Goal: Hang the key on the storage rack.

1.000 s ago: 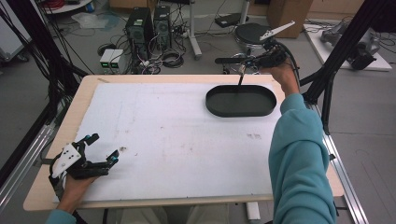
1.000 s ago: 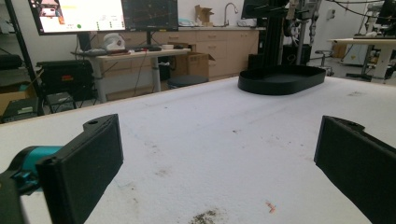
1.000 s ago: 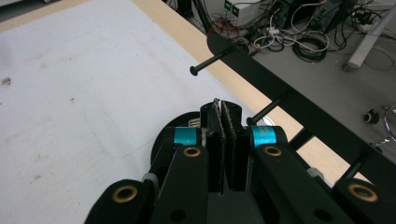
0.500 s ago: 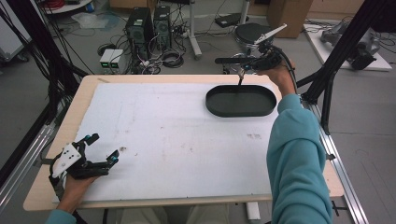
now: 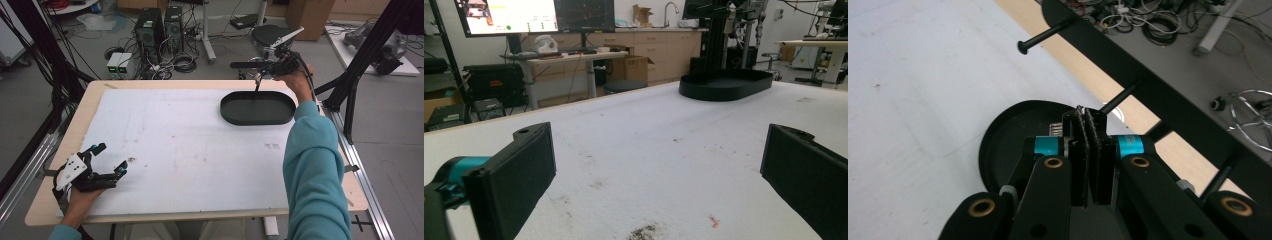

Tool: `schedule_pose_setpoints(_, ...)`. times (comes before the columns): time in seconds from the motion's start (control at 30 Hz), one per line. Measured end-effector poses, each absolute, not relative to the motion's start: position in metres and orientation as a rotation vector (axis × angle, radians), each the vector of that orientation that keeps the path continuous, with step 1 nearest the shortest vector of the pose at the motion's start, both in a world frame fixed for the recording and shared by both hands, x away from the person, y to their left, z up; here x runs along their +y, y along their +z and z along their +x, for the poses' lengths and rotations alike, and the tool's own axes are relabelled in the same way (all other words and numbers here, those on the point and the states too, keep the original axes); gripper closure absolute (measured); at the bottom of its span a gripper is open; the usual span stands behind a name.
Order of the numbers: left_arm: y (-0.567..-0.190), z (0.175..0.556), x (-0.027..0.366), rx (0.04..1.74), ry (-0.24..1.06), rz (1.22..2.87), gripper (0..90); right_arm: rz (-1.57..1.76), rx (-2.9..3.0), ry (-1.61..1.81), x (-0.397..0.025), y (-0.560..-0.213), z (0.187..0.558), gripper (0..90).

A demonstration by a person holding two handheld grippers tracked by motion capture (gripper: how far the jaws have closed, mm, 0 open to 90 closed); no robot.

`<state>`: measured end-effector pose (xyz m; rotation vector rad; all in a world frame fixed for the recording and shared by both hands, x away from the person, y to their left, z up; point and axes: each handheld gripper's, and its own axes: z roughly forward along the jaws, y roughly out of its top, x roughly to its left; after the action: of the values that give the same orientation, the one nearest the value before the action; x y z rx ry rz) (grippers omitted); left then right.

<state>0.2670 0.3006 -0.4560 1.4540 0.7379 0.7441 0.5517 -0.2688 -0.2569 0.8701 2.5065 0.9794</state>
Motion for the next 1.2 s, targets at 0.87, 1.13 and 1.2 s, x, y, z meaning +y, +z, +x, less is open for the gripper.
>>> schedule_pose_setpoints(0.87,-0.456,0.267,0.300,0.735,0.750,1.462,1.7,0.884,2.466,0.980,-0.272,-0.263,0.561,88.8)
schedule_pose_setpoints(1.13,-0.456,0.267,0.300,0.733,0.750,1.465,1.7,0.882,2.448,0.998,-0.273,-0.265,0.564,88.8)
schedule_pose_setpoints(1.2,-0.456,0.267,0.300,0.734,0.750,1.463,1.7,0.881,2.444,1.006,-0.273,-0.265,0.565,88.8)
